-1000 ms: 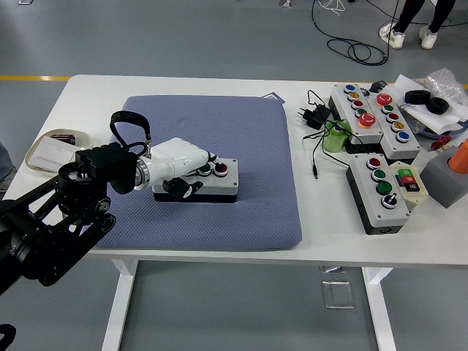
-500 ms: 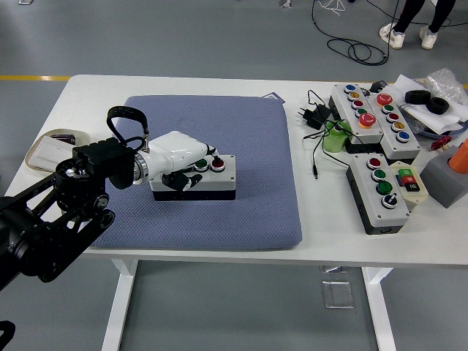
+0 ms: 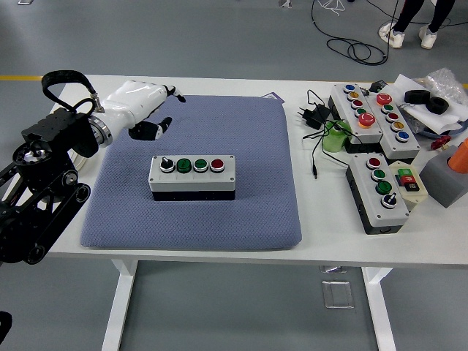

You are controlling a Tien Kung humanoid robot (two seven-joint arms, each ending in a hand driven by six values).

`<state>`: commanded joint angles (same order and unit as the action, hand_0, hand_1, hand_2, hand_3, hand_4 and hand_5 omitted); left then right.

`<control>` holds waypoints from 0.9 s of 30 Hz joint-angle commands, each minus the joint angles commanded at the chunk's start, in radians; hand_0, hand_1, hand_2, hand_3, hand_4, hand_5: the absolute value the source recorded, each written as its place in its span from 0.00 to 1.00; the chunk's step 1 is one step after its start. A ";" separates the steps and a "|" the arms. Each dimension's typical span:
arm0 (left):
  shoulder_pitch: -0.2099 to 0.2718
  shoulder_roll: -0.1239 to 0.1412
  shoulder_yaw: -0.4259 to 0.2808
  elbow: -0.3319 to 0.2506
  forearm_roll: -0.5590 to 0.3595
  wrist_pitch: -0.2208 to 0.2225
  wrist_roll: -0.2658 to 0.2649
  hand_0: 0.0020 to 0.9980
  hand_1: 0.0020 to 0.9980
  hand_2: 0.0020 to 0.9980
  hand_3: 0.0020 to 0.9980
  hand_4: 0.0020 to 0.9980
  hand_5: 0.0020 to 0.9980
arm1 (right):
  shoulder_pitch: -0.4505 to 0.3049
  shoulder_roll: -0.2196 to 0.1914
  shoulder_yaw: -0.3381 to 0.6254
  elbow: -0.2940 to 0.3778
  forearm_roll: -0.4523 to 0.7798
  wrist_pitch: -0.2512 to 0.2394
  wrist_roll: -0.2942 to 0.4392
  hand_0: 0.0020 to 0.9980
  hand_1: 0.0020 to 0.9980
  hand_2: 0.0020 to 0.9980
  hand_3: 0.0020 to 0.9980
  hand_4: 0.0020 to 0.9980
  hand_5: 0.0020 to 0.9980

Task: Pick up the button,place it on the desk,press the button,press the button

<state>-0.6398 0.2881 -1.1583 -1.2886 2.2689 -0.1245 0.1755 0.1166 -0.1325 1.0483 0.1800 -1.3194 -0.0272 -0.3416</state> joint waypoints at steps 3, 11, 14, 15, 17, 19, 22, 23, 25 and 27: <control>0.001 0.000 -0.059 0.037 -0.038 0.098 0.070 0.31 0.32 0.34 0.85 0.82 0.82 | 0.000 0.000 0.003 0.000 -0.004 0.000 0.000 0.65 0.64 0.67 0.59 0.39 0.23; 0.018 0.001 -0.109 0.120 -0.349 0.202 0.036 0.85 0.90 0.98 1.00 0.85 1.00 | -0.001 0.001 0.006 0.000 -0.007 0.000 -0.001 0.65 0.64 0.67 0.58 0.39 0.24; 0.026 0.000 -0.107 0.136 -0.472 0.248 -0.003 0.85 0.90 0.98 1.00 0.85 1.00 | -0.002 0.002 0.005 0.000 -0.008 0.001 -0.001 0.65 0.64 0.67 0.58 0.39 0.24; 0.029 -0.001 -0.109 0.141 -0.518 0.275 -0.030 0.85 0.90 0.98 1.00 0.85 1.00 | -0.002 0.002 0.005 0.000 -0.008 0.001 -0.001 0.65 0.64 0.67 0.58 0.39 0.24; 0.032 -0.002 -0.114 0.147 -0.596 0.307 -0.059 0.93 0.97 1.00 1.00 0.82 1.00 | -0.002 0.003 0.004 0.000 -0.007 0.001 -0.002 0.65 0.64 0.67 0.59 0.39 0.24; 0.036 -0.005 -0.123 0.152 -0.687 0.345 -0.088 0.93 0.97 1.00 1.00 0.82 1.00 | -0.003 0.003 0.003 0.000 -0.005 0.001 -0.002 0.65 0.64 0.67 0.59 0.39 0.24; 0.041 -0.007 -0.133 0.159 -0.810 0.373 -0.108 0.93 0.97 1.00 1.00 0.82 1.00 | -0.005 0.004 0.001 0.000 -0.002 0.001 -0.002 0.65 0.64 0.67 0.59 0.39 0.24; 0.043 -0.008 -0.137 0.162 -0.849 0.379 -0.112 0.92 0.96 1.00 1.00 0.80 1.00 | -0.005 0.004 0.000 0.000 -0.003 0.001 -0.002 0.65 0.64 0.67 0.58 0.39 0.24; 0.046 -0.009 -0.149 0.176 -0.934 0.382 -0.122 0.92 0.96 1.00 1.00 0.80 1.00 | -0.006 0.004 0.000 0.000 -0.003 0.002 -0.002 0.65 0.64 0.67 0.58 0.39 0.24; 0.048 -0.007 -0.158 0.192 -1.018 0.372 -0.134 0.92 0.96 1.00 1.00 0.80 1.00 | -0.007 0.004 -0.001 0.000 -0.003 0.002 -0.002 0.65 0.64 0.67 0.58 0.39 0.24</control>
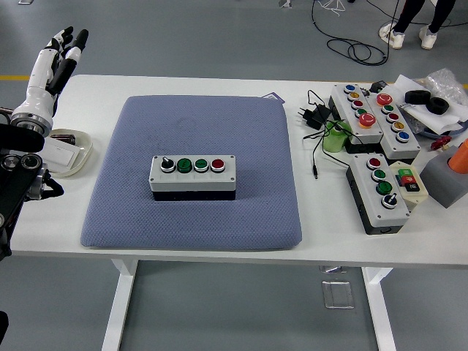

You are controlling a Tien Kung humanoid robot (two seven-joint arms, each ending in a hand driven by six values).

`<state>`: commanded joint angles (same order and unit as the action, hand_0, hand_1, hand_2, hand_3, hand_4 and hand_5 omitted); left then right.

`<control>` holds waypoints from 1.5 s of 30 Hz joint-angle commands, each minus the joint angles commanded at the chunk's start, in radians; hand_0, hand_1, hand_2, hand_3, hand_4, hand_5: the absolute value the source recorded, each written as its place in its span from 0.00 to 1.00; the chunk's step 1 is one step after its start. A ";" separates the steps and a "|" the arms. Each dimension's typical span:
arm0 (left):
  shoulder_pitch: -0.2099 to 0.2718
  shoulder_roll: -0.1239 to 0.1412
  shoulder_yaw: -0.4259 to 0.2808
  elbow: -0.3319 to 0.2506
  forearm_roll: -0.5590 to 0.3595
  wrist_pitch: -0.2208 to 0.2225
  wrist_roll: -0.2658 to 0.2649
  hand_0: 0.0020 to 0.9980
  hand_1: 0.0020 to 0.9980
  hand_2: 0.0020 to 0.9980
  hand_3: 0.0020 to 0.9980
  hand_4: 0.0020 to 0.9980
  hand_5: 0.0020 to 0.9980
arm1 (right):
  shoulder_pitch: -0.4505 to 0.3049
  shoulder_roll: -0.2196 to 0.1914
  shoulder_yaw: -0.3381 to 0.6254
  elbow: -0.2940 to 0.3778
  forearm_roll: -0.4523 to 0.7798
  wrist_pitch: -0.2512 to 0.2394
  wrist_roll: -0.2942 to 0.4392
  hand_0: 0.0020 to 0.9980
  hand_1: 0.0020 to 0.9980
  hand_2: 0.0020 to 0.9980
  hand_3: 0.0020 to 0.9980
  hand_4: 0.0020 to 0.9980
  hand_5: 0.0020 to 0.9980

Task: Pick up the button,place it on the desk,press the button,press the button

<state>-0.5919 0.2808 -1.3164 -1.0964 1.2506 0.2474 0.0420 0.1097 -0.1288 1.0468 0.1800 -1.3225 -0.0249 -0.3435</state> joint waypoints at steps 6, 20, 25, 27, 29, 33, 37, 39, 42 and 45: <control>0.018 0.016 -0.020 0.032 -0.254 -0.048 -0.019 0.85 0.91 0.98 0.97 0.77 1.00 | -0.004 0.000 0.001 0.000 0.001 -0.002 0.000 0.65 0.64 0.67 0.58 0.38 0.24; 0.086 0.063 -0.051 0.009 -0.452 -0.149 -0.050 0.81 0.86 0.94 0.92 0.75 1.00 | -0.005 0.000 0.000 0.000 -0.002 -0.001 0.003 0.65 0.64 0.67 0.58 0.38 0.24; 0.097 0.074 -0.058 0.003 -0.459 -0.175 -0.052 0.81 0.86 0.94 0.92 0.74 1.00 | -0.003 -0.001 0.000 0.000 -0.007 0.000 0.003 0.65 0.64 0.67 0.58 0.38 0.24; 0.102 0.075 -0.067 0.002 -0.461 -0.200 -0.054 0.82 0.87 0.94 0.92 0.72 1.00 | -0.003 0.000 0.001 0.000 -0.010 0.001 0.002 0.65 0.64 0.67 0.58 0.38 0.24; 0.102 0.075 -0.077 0.001 -0.460 -0.220 -0.054 0.82 0.87 0.94 0.92 0.72 1.00 | -0.001 0.000 0.000 0.000 -0.004 -0.001 0.003 0.65 0.64 0.67 0.58 0.38 0.24; 0.098 0.074 -0.081 0.002 -0.456 -0.230 -0.052 0.82 0.87 0.94 0.92 0.71 1.00 | 0.002 0.000 0.001 0.000 -0.007 0.000 0.002 0.65 0.64 0.67 0.58 0.38 0.24; 0.095 0.075 -0.077 0.003 -0.452 -0.240 -0.050 0.82 0.87 0.94 0.92 0.71 1.00 | 0.002 -0.001 -0.001 0.000 -0.005 0.000 0.002 0.65 0.64 0.67 0.58 0.38 0.24; 0.096 0.076 -0.075 0.004 -0.449 -0.243 -0.048 0.82 0.87 0.94 0.92 0.71 1.00 | 0.002 -0.001 -0.002 0.000 -0.004 0.000 0.002 0.65 0.64 0.67 0.58 0.38 0.24; 0.096 0.076 -0.072 0.005 -0.448 -0.247 -0.047 0.82 0.87 0.94 0.92 0.71 1.00 | 0.003 -0.001 -0.003 0.000 -0.004 0.000 0.003 0.65 0.64 0.67 0.58 0.38 0.24; 0.098 0.077 -0.068 0.004 -0.444 -0.249 -0.046 0.82 0.87 0.94 0.92 0.71 1.00 | 0.003 -0.001 -0.002 0.000 -0.005 0.000 0.003 0.65 0.64 0.67 0.58 0.38 0.24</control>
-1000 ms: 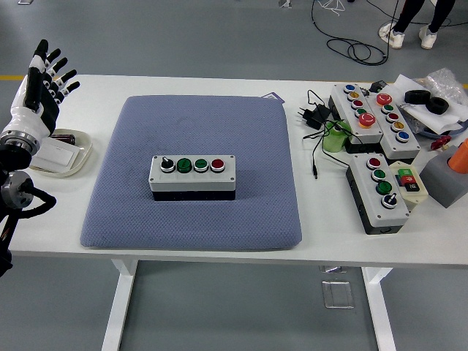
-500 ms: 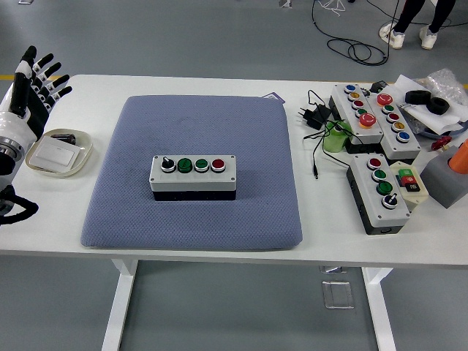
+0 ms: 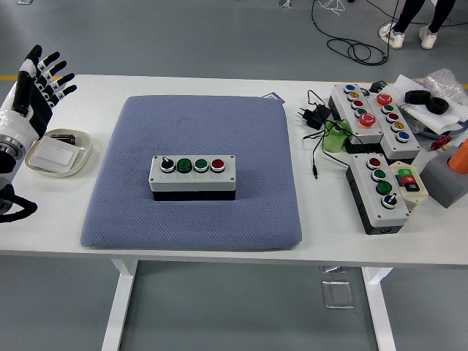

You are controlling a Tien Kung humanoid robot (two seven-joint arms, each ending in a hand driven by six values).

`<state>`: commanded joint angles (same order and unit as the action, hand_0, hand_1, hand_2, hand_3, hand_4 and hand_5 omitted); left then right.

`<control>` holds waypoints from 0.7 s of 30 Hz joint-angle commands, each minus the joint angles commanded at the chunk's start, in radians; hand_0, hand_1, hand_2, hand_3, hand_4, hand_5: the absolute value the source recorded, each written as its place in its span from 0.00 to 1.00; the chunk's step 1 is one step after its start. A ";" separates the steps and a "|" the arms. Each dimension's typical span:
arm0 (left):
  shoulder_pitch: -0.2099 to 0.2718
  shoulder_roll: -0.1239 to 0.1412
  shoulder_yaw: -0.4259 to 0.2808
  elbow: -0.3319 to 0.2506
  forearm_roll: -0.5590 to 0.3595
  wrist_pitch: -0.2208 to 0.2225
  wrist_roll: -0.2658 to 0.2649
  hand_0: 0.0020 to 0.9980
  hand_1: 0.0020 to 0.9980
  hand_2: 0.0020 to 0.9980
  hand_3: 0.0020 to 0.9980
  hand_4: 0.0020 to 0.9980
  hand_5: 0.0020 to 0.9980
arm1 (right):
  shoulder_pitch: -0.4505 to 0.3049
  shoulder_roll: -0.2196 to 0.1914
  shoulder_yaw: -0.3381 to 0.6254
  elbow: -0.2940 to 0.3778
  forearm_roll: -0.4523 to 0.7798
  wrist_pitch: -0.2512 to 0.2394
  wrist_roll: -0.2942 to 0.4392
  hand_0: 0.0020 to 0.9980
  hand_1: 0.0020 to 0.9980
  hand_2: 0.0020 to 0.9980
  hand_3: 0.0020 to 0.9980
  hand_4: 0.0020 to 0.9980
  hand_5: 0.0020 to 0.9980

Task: Pick up the button,place it on the desk,press the button,press the button

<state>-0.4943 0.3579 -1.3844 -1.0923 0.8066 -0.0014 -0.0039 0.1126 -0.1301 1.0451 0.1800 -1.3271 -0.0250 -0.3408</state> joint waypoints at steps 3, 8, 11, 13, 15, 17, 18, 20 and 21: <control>0.000 0.000 0.002 0.000 0.003 0.000 0.000 0.82 0.87 0.94 0.92 0.71 1.00 | -0.001 0.000 0.001 0.000 -0.001 0.000 0.000 0.65 0.64 0.67 0.58 0.38 0.24; 0.004 0.000 0.005 -0.001 0.002 0.002 0.000 0.82 0.88 0.94 0.93 0.70 1.00 | -0.005 0.000 0.000 0.000 -0.005 0.002 -0.002 0.65 0.64 0.67 0.58 0.38 0.24; 0.008 0.000 0.006 -0.002 0.004 0.002 0.001 0.82 0.88 0.94 0.93 0.70 1.00 | -0.008 0.000 0.001 0.000 -0.005 0.002 -0.002 0.65 0.64 0.67 0.58 0.38 0.24; 0.010 0.000 0.007 -0.001 0.005 0.003 0.001 0.83 0.88 0.94 0.93 0.70 1.00 | -0.011 0.000 0.002 0.000 -0.007 0.003 -0.002 0.65 0.64 0.67 0.58 0.38 0.24; 0.012 0.001 0.007 0.000 0.006 0.004 0.001 0.83 0.88 0.94 0.93 0.70 1.00 | -0.013 0.000 0.001 0.000 -0.007 0.003 -0.002 0.65 0.64 0.67 0.58 0.38 0.24; 0.015 0.000 0.008 0.000 0.006 0.005 0.002 0.83 0.88 0.94 0.93 0.70 1.00 | -0.015 0.000 0.002 0.000 -0.008 0.003 -0.002 0.65 0.64 0.67 0.58 0.38 0.24; 0.017 0.000 0.008 -0.001 0.006 0.005 0.003 0.83 0.88 0.94 0.93 0.70 1.00 | -0.017 0.000 0.002 0.000 -0.009 0.003 -0.002 0.65 0.64 0.67 0.58 0.38 0.24; 0.017 0.000 0.010 -0.001 0.007 0.006 0.004 0.83 0.88 0.94 0.93 0.70 1.00 | -0.018 0.000 0.004 0.000 -0.011 0.003 -0.002 0.65 0.64 0.67 0.58 0.38 0.24; 0.017 -0.001 0.011 -0.001 0.008 0.006 0.005 0.83 0.88 0.94 0.93 0.70 1.00 | -0.019 0.000 0.004 0.000 -0.011 0.003 -0.003 0.65 0.64 0.67 0.58 0.38 0.24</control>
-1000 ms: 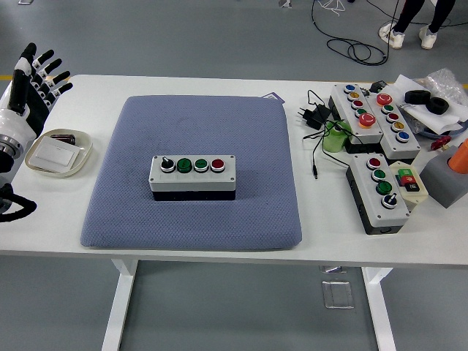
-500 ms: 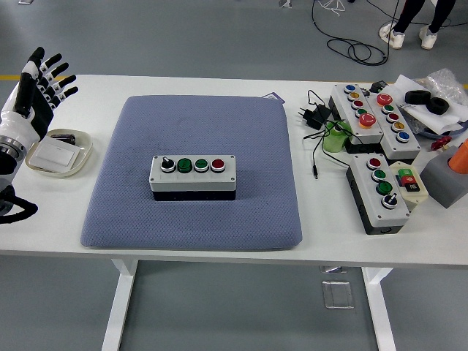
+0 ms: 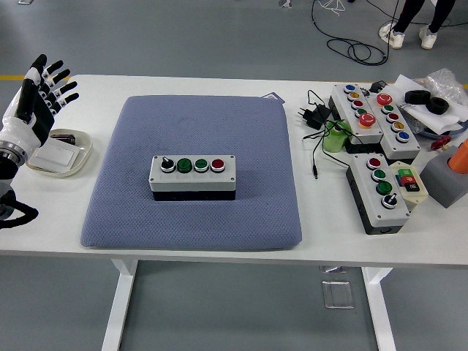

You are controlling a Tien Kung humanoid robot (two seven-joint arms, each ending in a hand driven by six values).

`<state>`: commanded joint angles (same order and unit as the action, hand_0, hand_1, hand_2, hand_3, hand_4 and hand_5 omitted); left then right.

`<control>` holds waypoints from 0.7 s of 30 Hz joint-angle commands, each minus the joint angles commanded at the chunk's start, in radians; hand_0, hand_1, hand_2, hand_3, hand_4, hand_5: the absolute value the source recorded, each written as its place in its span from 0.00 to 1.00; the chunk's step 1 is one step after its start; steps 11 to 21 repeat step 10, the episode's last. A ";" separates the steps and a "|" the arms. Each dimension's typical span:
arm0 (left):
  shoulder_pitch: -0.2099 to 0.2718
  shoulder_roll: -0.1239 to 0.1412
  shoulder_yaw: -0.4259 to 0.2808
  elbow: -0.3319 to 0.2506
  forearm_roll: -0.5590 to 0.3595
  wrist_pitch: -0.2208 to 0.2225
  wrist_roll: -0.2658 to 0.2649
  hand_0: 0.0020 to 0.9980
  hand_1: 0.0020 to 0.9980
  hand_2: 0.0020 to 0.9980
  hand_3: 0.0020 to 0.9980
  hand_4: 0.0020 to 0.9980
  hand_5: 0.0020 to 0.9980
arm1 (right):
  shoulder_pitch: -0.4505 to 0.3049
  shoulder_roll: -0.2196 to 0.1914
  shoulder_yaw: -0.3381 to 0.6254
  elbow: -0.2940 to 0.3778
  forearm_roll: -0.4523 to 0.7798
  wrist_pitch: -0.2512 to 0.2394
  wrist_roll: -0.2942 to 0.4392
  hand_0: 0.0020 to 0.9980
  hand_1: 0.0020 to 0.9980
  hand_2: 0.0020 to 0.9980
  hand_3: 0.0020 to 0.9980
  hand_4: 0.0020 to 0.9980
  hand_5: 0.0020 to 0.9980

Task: Pick up the button,place it on the desk,press the button,press the button

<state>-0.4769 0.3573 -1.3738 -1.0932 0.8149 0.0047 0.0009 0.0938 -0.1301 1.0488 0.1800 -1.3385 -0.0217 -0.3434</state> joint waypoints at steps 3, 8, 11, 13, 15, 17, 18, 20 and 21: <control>0.001 -0.001 0.000 0.000 0.001 0.000 0.001 0.83 0.88 0.94 0.93 0.70 1.00 | -0.001 0.000 -0.001 0.000 0.000 0.001 0.000 0.65 0.64 0.67 0.58 0.38 0.24; 0.001 0.001 -0.006 0.001 0.000 -0.001 0.001 0.83 0.88 0.94 0.93 0.70 1.00 | 0.001 0.000 -0.004 0.000 0.004 0.001 0.000 0.65 0.64 0.67 0.58 0.38 0.24; 0.000 0.000 -0.008 0.001 0.000 -0.001 0.002 0.83 0.88 0.94 0.93 0.70 1.00 | 0.001 0.000 -0.003 0.000 0.002 0.002 0.000 0.65 0.64 0.67 0.58 0.38 0.24; 0.000 0.000 -0.008 0.001 0.000 -0.001 0.002 0.83 0.88 0.94 0.93 0.70 1.00 | 0.001 0.000 -0.003 0.000 0.002 0.002 0.000 0.65 0.64 0.67 0.58 0.38 0.24; 0.000 0.000 -0.008 0.001 0.000 -0.001 0.002 0.83 0.88 0.94 0.93 0.70 1.00 | 0.001 0.000 -0.003 0.000 0.002 0.002 0.000 0.65 0.64 0.67 0.58 0.38 0.24; 0.000 0.000 -0.008 0.001 0.000 -0.001 0.002 0.83 0.88 0.94 0.93 0.70 1.00 | 0.001 0.000 -0.003 0.000 0.002 0.002 0.000 0.65 0.64 0.67 0.58 0.38 0.24; 0.000 0.000 -0.008 0.001 0.000 -0.001 0.002 0.83 0.88 0.94 0.93 0.70 1.00 | 0.001 0.000 -0.003 0.000 0.002 0.002 0.000 0.65 0.64 0.67 0.58 0.38 0.24; 0.000 0.000 -0.008 0.001 0.000 -0.001 0.002 0.83 0.88 0.94 0.93 0.70 1.00 | 0.001 0.000 -0.003 0.000 0.002 0.002 0.000 0.65 0.64 0.67 0.58 0.38 0.24; 0.000 0.000 -0.008 0.001 0.000 -0.001 0.002 0.83 0.88 0.94 0.93 0.70 1.00 | 0.001 0.000 -0.003 0.000 0.002 0.002 0.000 0.65 0.64 0.67 0.58 0.38 0.24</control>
